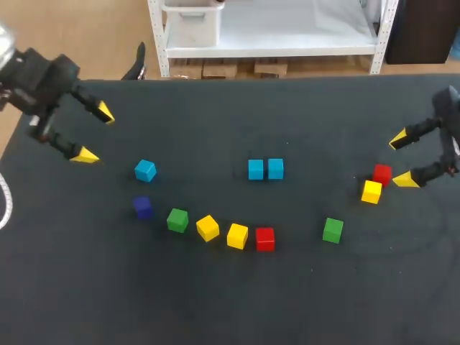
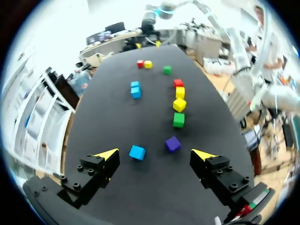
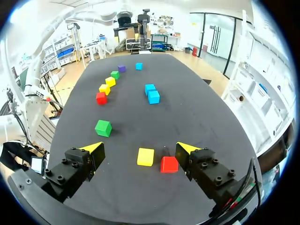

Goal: Place the blue cubes, place green cubes on the blue cubes, place the yellow cubes on the green cubes, then place the red cubes on the yellow cubes, and place purple cube on the red cubes.

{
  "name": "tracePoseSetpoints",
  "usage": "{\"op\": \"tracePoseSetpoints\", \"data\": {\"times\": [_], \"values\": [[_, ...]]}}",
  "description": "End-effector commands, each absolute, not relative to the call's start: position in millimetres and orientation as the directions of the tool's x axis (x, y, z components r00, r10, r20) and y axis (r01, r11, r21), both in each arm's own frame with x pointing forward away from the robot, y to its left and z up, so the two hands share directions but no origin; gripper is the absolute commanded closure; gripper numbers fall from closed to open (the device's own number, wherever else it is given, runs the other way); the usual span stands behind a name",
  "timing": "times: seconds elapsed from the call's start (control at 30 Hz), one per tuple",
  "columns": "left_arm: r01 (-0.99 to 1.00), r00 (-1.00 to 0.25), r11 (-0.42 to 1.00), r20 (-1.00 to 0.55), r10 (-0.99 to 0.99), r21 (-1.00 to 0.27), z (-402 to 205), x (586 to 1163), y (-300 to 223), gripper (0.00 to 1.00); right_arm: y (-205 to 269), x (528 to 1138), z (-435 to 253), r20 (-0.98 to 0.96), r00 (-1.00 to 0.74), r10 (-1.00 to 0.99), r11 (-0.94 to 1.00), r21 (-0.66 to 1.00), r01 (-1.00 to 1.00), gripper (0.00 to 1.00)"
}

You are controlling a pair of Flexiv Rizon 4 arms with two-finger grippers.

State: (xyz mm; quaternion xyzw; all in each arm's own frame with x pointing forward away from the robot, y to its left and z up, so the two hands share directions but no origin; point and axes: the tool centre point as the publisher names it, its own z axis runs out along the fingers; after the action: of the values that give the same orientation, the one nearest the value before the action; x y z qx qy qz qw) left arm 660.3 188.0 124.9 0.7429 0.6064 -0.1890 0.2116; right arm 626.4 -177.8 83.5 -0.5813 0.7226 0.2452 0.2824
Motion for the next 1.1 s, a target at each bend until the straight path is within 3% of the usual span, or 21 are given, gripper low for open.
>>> {"op": "tracePoseSetpoints", "data": {"times": [0.03, 0.57, 1.1], "values": [[0.959, 0.262, -0.281, -0.509, 0.82, 0.041, 107, 675, 175, 0.0, -178, 627, 83, -0.695, -0.163, -0.7, 0.202, 0.027, -0.979, 0.0], [0.868, 0.472, -0.493, -0.394, 0.789, 0.051, 48, 695, 167, 0.0, -178, 627, 83, -0.695, -0.163, -0.7, 0.202, 0.027, -0.979, 0.0], [0.841, 0.514, -0.54, -0.354, 0.781, 0.029, 15, 713, 146, 0.0, -178, 627, 83, -0.695, -0.163, -0.7, 0.202, 0.027, -0.979, 0.0]]}}
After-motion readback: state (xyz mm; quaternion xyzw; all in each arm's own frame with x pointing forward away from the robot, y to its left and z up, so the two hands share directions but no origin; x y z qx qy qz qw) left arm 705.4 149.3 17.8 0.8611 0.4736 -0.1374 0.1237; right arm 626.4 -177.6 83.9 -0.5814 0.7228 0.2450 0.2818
